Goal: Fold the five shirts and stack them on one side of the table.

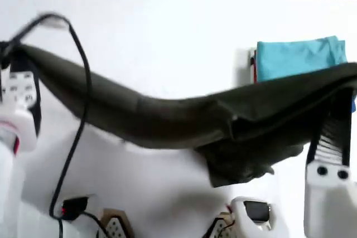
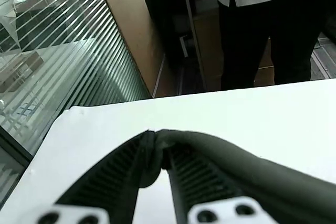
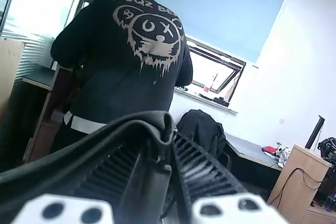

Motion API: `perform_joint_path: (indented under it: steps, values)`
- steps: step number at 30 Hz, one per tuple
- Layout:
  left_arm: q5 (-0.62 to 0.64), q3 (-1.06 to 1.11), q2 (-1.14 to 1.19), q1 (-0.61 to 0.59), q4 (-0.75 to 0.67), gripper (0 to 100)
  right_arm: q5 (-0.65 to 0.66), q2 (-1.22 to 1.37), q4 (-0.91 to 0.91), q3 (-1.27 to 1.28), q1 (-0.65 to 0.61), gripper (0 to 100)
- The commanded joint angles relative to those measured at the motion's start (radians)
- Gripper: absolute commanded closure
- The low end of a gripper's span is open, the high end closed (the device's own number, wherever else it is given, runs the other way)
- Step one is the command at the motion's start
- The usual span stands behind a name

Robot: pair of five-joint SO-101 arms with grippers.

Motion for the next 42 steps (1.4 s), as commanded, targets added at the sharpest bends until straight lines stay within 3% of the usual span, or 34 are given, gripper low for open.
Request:
perform_joint_path:
  steps: [1,5,15,22,29,38,42]
  values:
    - [0.008,0.036,-0.068,0.008,0.017,97,-0.009,-0.039,0.01,-0.006,-0.031,97.8]
    - [0.009,0.038,-0.121,0.008,0.017,97,-0.009,-0.087,0.038,-0.006,-0.101,97.8]
    - [0.009,0.05,-0.129,0.003,0.017,97,-0.009,-0.088,0.039,0.026,-0.11,97.8]
    - [0.005,0.265,-0.074,0.002,0.005,97,-0.023,0.051,0.004,0.258,-0.236,97.8]
    - [0.003,0.41,0.087,0.002,-0.178,97,-0.021,0.206,-0.263,0.552,-0.242,97.8]
    - [-0.075,0.395,0.414,0.002,-0.373,97,-0.021,0.432,-0.552,0.701,-0.188,97.8]
    - [-0.075,0.265,0.54,0.002,-0.405,97,-0.018,0.55,-0.674,0.698,-0.125,97.8]
